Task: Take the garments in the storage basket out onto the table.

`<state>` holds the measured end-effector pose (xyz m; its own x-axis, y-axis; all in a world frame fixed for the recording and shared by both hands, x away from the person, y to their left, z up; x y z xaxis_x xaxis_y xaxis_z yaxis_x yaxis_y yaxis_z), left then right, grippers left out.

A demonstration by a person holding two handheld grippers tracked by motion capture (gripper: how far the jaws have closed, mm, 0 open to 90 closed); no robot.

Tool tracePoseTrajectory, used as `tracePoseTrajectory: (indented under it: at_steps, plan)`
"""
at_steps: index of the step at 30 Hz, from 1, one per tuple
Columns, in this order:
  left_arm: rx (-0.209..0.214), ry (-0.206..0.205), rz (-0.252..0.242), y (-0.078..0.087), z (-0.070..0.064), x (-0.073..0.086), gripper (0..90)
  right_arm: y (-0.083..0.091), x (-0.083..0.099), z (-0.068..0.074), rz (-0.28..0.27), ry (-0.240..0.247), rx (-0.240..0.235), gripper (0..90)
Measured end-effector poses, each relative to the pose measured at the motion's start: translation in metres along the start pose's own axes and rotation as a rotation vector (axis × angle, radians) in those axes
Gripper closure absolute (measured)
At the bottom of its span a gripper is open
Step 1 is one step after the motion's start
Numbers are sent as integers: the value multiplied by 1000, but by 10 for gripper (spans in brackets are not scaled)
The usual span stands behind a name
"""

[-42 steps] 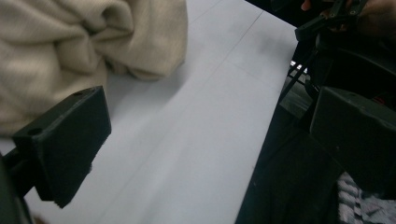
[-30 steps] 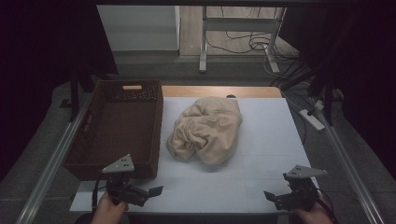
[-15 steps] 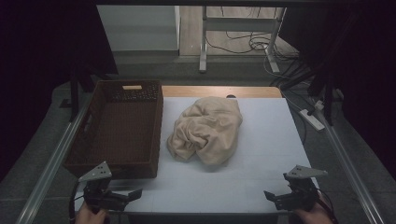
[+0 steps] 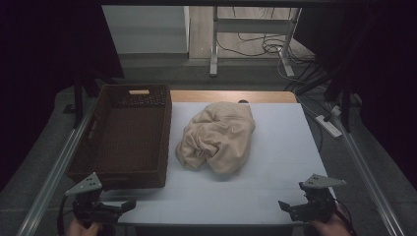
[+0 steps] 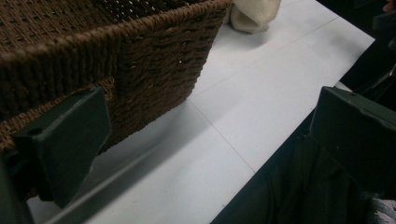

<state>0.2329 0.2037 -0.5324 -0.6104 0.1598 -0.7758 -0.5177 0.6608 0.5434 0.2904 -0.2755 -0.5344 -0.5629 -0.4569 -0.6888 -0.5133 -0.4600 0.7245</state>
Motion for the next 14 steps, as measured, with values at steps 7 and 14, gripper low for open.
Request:
tracePoseTrajectory:
  at_steps: [7,14]
  plan:
    - [-40,-8,34,7,5,8,0,0,0,0,-3,-2,0,12]
    - [-40,-5,46,6,5,8,0,-1,0,0,1,-1,0,12]
Point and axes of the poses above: each handheld gripper's, and its own axes: y roughly backward along the jaws, x roughly out of its underside, z roughly to its left, the point moved 10 cm from there along -y, roughly forward along the jaws, and after that the axes turned 1 degree about y, right-handed, at the moved point
